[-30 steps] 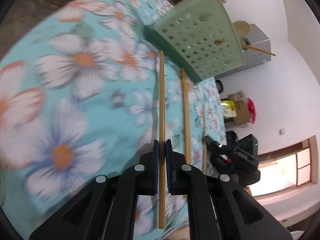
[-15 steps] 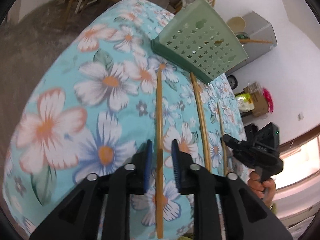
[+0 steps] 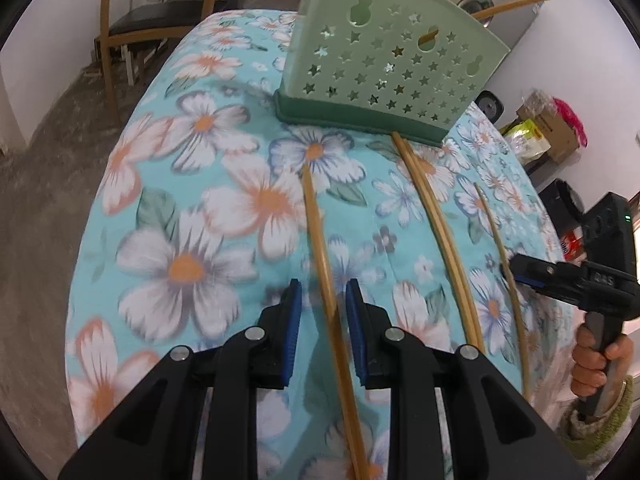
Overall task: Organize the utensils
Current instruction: 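Close right tool on one chopstick while left tool closes on another, then lift both chopsticks upright above the green holder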
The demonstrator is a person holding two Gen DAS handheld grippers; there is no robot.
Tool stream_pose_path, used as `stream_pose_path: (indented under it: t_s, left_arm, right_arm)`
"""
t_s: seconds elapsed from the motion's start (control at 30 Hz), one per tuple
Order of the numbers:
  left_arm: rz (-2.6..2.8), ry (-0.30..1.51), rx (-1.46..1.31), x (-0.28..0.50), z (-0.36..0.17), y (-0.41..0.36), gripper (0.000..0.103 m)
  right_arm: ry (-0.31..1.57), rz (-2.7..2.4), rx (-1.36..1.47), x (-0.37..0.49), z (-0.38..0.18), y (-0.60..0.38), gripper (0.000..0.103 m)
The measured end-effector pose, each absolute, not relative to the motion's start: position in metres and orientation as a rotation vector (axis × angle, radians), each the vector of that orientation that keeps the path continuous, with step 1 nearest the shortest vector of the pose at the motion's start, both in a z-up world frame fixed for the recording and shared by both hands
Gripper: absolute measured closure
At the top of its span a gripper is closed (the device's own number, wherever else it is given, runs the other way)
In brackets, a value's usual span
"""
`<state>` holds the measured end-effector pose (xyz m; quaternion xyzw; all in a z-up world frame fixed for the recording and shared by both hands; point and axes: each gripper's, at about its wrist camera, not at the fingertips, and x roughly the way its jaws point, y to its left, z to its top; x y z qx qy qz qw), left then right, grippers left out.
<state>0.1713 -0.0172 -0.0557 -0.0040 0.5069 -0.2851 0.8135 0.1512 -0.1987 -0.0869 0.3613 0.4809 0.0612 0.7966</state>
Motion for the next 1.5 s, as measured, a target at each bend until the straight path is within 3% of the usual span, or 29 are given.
stream_pose_path:
  t_s: [0.4,0.6,0.83,1.5]
  left_arm:
    - [-0.576,1.021,0.066,0.191,-0.055,-0.040,0.087]
    - [-0.556,1.023,0.064,0.196,-0.056,-0.041,0.092]
    - [-0.538,1.010,0.091,0.201,-0.055,-0.049,0.092]
    - [-0.486,0.889,0.164,0.174,-0.025,-0.056,0.097]
  right_arm:
    - [0.998,0.041,0.642,0.175,-0.074,-0.198,0.069]
    - [1.002,-0.011,0.545,0.199,-0.076,-0.192,0.076]
    - [0.993,-0.063,0.490,0.211,-0.081,-0.188,0.096]
    - [0.851,0.023,0.636,0.161,-0.028,-0.224,0.099]
